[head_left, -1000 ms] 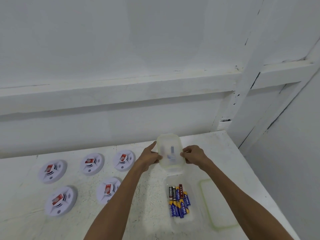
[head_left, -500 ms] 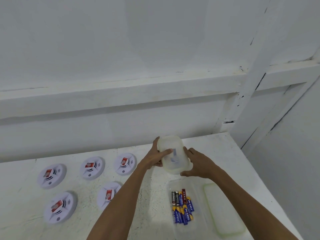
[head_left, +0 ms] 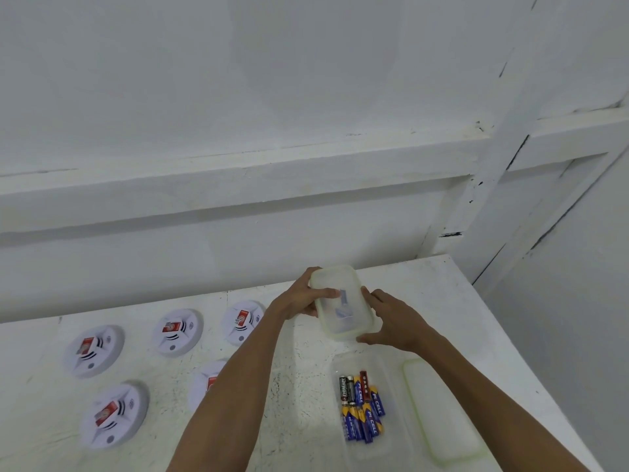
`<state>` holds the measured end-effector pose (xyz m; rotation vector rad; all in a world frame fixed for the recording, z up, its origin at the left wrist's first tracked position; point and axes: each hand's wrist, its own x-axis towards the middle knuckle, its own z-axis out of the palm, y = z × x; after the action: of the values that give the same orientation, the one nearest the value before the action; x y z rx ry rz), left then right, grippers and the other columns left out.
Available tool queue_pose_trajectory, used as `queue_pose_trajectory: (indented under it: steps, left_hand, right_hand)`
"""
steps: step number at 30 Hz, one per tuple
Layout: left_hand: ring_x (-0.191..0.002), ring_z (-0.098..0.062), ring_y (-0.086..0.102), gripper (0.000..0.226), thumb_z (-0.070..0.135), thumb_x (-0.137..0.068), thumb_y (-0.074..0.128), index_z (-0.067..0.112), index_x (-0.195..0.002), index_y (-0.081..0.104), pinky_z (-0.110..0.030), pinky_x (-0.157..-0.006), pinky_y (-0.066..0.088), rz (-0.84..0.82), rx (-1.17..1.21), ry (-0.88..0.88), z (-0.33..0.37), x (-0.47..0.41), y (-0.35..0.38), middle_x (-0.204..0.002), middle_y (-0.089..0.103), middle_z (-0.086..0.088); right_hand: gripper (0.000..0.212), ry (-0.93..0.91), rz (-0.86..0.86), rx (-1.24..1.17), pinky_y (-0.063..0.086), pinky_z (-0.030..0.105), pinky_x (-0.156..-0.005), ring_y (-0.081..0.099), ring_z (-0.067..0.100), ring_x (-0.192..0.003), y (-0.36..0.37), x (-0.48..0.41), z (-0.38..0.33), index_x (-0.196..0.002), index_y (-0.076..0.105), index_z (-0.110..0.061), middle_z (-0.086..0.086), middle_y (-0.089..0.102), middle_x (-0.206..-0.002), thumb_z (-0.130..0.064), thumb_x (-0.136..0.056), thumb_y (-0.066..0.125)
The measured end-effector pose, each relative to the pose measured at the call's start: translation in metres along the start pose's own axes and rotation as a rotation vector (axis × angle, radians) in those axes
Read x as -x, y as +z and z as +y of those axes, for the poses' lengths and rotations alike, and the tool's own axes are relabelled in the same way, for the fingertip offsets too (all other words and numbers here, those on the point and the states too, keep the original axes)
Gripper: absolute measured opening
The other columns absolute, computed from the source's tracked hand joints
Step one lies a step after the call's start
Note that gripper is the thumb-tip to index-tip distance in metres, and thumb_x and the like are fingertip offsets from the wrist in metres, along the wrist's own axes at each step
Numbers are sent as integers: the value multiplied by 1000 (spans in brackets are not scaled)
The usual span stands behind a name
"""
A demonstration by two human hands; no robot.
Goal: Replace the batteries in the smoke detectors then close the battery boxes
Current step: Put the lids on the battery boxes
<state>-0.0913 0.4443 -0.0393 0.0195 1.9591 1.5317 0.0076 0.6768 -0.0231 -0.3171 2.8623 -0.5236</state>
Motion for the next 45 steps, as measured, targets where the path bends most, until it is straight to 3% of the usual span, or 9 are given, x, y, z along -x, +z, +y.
queue_pose_trajectory:
  steps: [8, 12, 16, 20, 24, 32, 38, 42, 45]
  left_hand:
    - [-63, -17, 51, 64, 42, -79, 85, 35, -131, 48, -26, -47, 36, 3, -26, -8, 0, 2, 3, -96, 62, -5]
    - [-96, -19, 69, 82, 42, -87, 79, 26, -151, 29, -29, -61, 57, 164, 211, 73, -19, 18, 30, -120, 64, -6]
    - [-106, -12, 63, 89, 47, -93, 70, 19, -158, 16, -22, -71, 55, 268, 258, 90, -43, 44, 55, -131, 53, -4]
    - [-104, -21, 67, 57, 41, -101, 60, 10, -144, 40, -30, -88, 57, 277, 309, 112, -69, 67, 60, -123, 61, -10]
    - [-104, -20, 68, 32, 34, -103, 57, 11, -125, 59, -25, -86, 57, 251, 252, 182, -89, 94, 65, -120, 66, -16]
    - [-100, -8, 64, 31, 38, -101, 60, 14, -121, 63, -15, -79, 52, 206, 155, 188, -103, 141, 91, -117, 67, -2]
    - [-106, -12, 64, 32, 32, -101, 62, 13, -127, 60, -19, -81, 53, 232, 209, 159, -118, 167, 104, -120, 65, -3]
    - [-84, -16, 66, 28, 24, -98, 68, 12, -122, 61, -26, -73, 57, 222, 292, 128, -126, 182, 114, -110, 66, -15]
    - [-76, -20, 67, 31, 15, -96, 70, 11, -124, 59, -33, -71, 60, 234, 315, 121, -126, 190, 120, -105, 68, -18]
  right_hand:
    - [111, 42, -11, 44, 47, 29, -90, 45, 16, -119, 1, 1, -5, -157, 10, -19, -1, 42, -139, -64, -76, 71]
    - [114, 98, -1, -54, 50, 32, -86, 51, 17, -109, 4, 2, -10, -158, 10, -21, 1, 47, -132, -61, -73, 75]
    - [104, 139, 46, -266, 43, 25, -82, 51, 11, -98, 13, 18, -10, -155, 20, -26, -2, 54, -126, -57, -74, 78]
    - [81, 273, 71, -307, 45, 25, -87, 55, 12, -101, 20, 44, 8, -150, 35, -23, -6, 56, -121, -58, -85, 67]
    - [62, 392, 107, -172, 42, 35, -98, 48, 27, -123, 20, 72, 24, -140, 50, -19, 3, 56, -128, -54, -89, 61]
    - [101, 764, 47, 66, 34, 54, -103, 25, 38, -136, 23, 122, 13, -146, 29, -19, 16, 29, -146, -79, -71, 61]
    - [127, 981, -14, -45, 44, 50, -93, 36, 38, -131, 28, 153, 5, -149, 17, -8, 20, 36, -140, -69, -58, 81]
    - [95, 991, 104, -143, 49, 40, -81, 55, 34, -112, 27, 165, -2, -125, 46, -3, 17, 50, -125, -58, -59, 88]
    - [65, 842, 217, -138, 45, 34, -70, 60, 35, -102, 9, 167, -20, -122, 47, -2, 20, 57, -118, -38, -79, 80]
